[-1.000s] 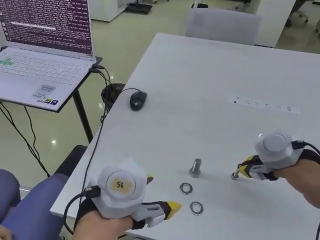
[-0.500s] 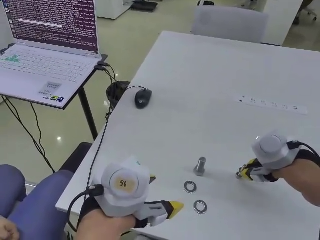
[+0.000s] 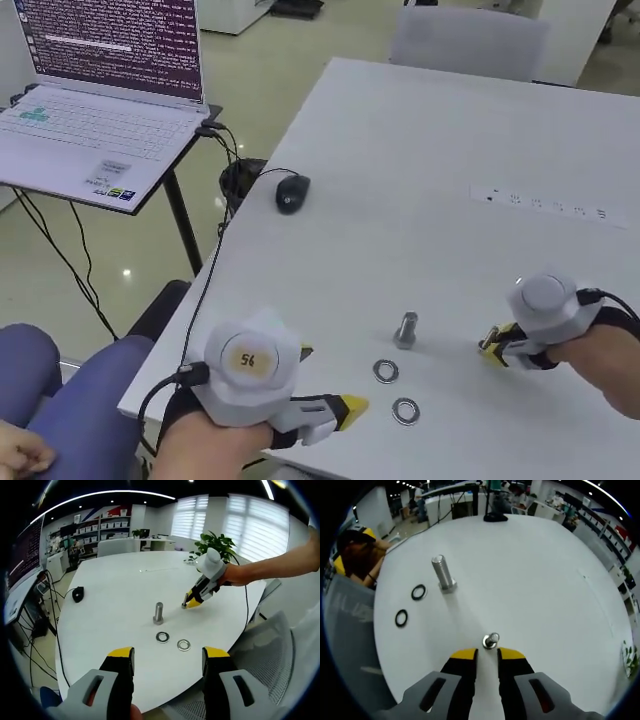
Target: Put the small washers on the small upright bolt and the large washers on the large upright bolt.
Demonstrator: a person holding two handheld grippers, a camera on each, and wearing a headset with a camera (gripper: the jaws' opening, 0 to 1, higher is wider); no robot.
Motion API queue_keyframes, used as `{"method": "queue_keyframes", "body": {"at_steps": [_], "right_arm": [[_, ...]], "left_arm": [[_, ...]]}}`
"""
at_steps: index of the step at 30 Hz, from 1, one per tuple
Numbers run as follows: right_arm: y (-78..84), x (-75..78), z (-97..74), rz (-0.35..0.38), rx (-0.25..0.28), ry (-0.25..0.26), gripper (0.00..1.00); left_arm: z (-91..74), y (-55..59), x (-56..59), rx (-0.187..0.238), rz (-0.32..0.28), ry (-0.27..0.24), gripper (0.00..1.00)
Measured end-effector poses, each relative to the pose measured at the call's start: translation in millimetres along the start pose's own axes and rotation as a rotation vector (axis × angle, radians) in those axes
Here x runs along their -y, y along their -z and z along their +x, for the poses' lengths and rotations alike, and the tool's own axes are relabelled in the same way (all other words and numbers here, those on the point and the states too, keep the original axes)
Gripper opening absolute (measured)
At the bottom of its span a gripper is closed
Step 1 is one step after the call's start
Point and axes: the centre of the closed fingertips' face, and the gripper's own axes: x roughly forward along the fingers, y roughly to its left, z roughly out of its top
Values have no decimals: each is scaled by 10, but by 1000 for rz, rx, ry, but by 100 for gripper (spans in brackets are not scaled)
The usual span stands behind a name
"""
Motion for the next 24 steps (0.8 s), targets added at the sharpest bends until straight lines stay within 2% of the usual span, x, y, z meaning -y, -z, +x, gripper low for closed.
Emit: {"method": "queue_keyframes", "body": {"at_steps": [4,6,9,13,18,20,21,22,24], "right_arm": [[110,-49,-25,17,4,-13,17],[153,-167,-23,7,8,-35,17],[102,-507,0,-59,55,-121,16],[58,-879,63,-154,56,-199,17],[-78,-1253,148,-274,67,-273,20],[-126,-1359,200,-332,60,-288,25],[-163,-1378,217,-338,69,-282,27],[-207,-1435,232,-361,73,-304,29],[-261,-1470,264,-393,74,-312,30]], "left_arm": [[12,-3,20,1,3,5,54],[14,4,26,1,3,7,54],[14,17,39,0,6,10,54],[15,24,51,0,9,14,54],[-11,13,39,5,9,10,54],[-22,15,33,5,11,8,54],[-28,17,29,5,11,7,54],[-33,17,26,6,10,5,54],[-40,16,21,8,8,3,54]]}}
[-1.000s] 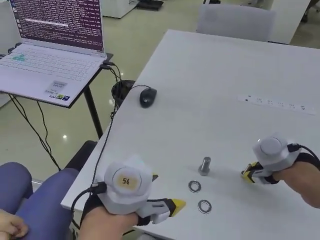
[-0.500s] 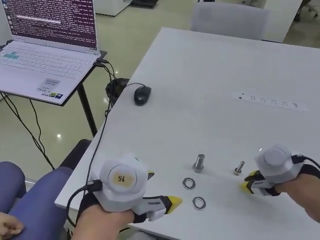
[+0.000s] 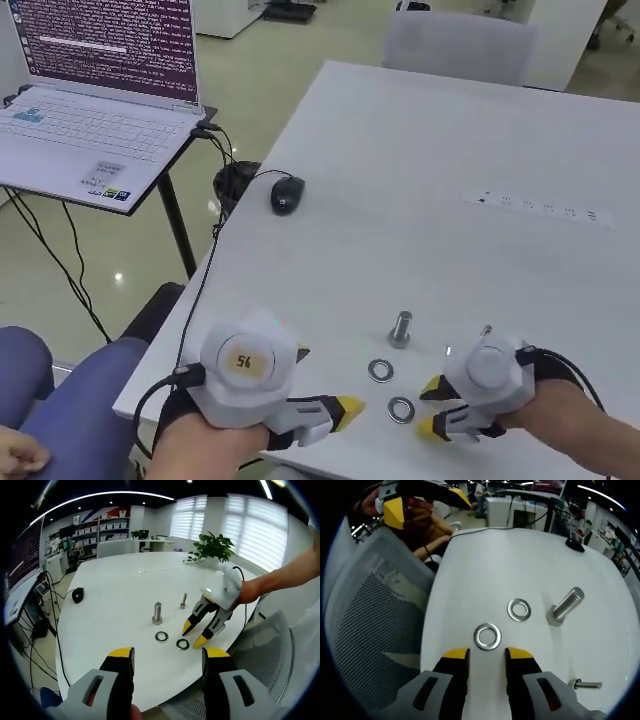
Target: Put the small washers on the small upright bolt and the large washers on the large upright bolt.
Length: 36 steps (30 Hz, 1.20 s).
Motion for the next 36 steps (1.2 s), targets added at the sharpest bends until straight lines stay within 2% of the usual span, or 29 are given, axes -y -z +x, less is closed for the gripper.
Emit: {"method": "queue_keyframes", "body": {"at_steps": [6,11,14,23,36], "right_arm": [[-74,24,41,-89,-26,-35,29],[-89,25,47,-122,-31,-70,28],[-79,1,46,-190,-50,-84,27],[-84,-2,50,-175,-66,-82,25],[-110,-27,84,-229,-73,-102,25]], "left_arm": [[-1,-8,23,3,0,1,53],[16,-19,45,6,2,5,53],[16,-32,52,9,1,6,53],[25,-42,54,7,8,8,53],[14,-10,38,2,-1,4,53]]}}
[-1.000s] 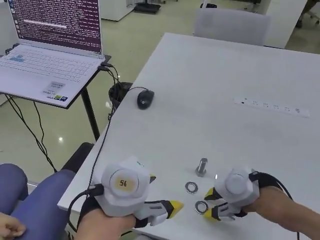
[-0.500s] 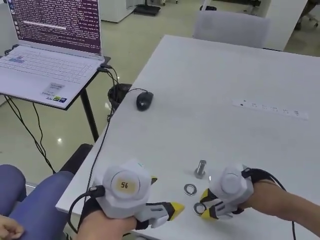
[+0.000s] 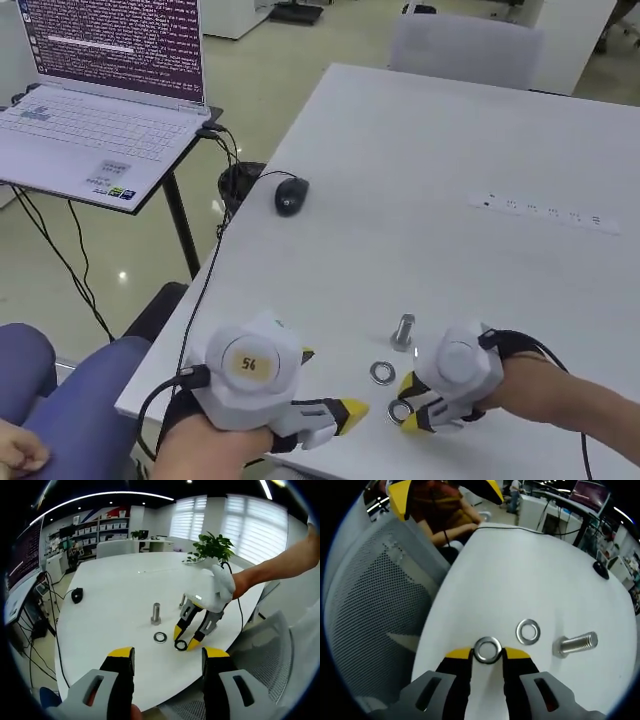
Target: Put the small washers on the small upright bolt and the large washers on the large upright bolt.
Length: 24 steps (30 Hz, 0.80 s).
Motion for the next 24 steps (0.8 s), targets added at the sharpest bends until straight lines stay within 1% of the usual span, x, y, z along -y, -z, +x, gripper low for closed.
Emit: {"method": "queue_keyframes", "body": {"at_steps": [5,7,9,13,16,18,19,20,21,23,24], "right_arm": [[2,5,-1,2,-9,4,24],[20,15,-10,9,-13,12,24],[49,46,-35,21,-13,31,23],[90,123,-126,92,22,67,23],[122,190,-221,126,38,99,23],[119,264,-307,157,55,128,23],[77,335,-379,174,80,152,23],[56,391,-427,188,94,171,23],[21,485,-504,203,110,199,23],[-8,570,-583,212,118,225,23],[-38,655,-648,216,125,244,23]], "left_arm": [[-6,-10,-9,1,1,-2,53],[-13,-19,-20,4,1,-5,53],[-20,-23,-38,5,0,-8,53],[-26,-24,-58,7,-2,-12,53],[-25,-22,-60,8,-4,-12,53],[-21,-22,-54,9,-4,-11,53],[-17,-25,-50,10,-5,-10,53],[-14,-27,-47,10,-5,-9,53],[-7,-30,-39,11,-5,-6,53],[3,-30,-27,9,-2,-3,53],[7,-30,-24,9,-1,-2,53]]}}
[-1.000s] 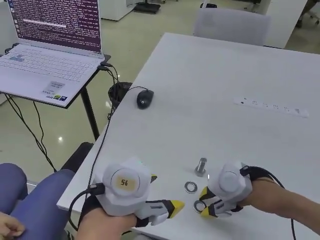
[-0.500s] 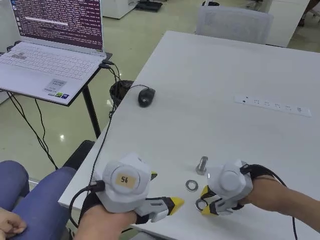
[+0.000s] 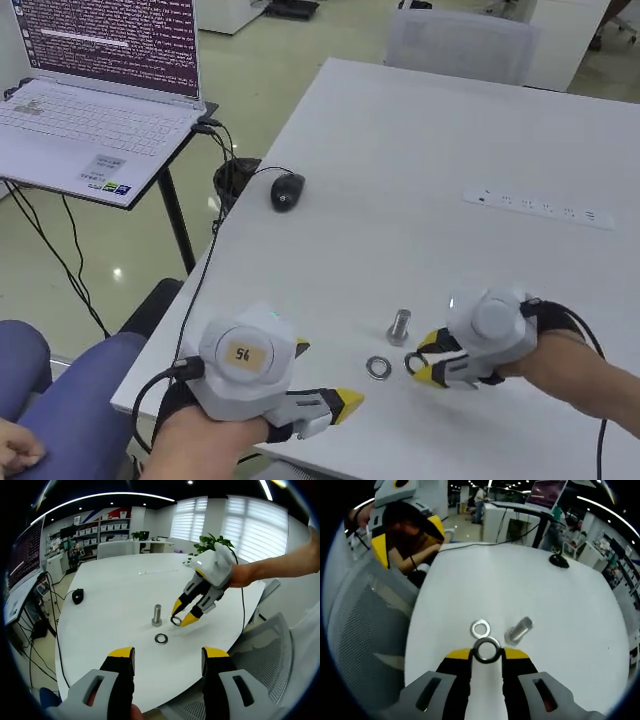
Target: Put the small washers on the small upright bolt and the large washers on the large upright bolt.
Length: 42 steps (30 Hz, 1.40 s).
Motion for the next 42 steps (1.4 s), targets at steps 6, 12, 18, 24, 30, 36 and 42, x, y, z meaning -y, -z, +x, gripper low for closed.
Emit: {"method": "queue_keyframes", "body": {"at_steps": [6,12,18,24,30,36,42], "right_arm": [[-237,319,-72,28,36,61,23],[-243,372,47,12,-6,61,23],[-230,391,101,21,-24,56,23],[-225,394,136,31,-34,48,23],[-243,415,161,54,-35,43,23],[-249,400,156,37,-47,48,23],[-257,407,159,36,-47,50,23]], "left_arm": [[4,-10,6,3,-1,1,53],[-23,-7,-21,3,-5,-6,53],[-29,16,-36,-1,-9,-9,53],[-11,12,-19,-3,-7,-3,53],[13,8,0,-5,-4,5,53],[9,-2,-3,-5,-4,4,53],[17,10,-4,-9,-5,6,53]]}}
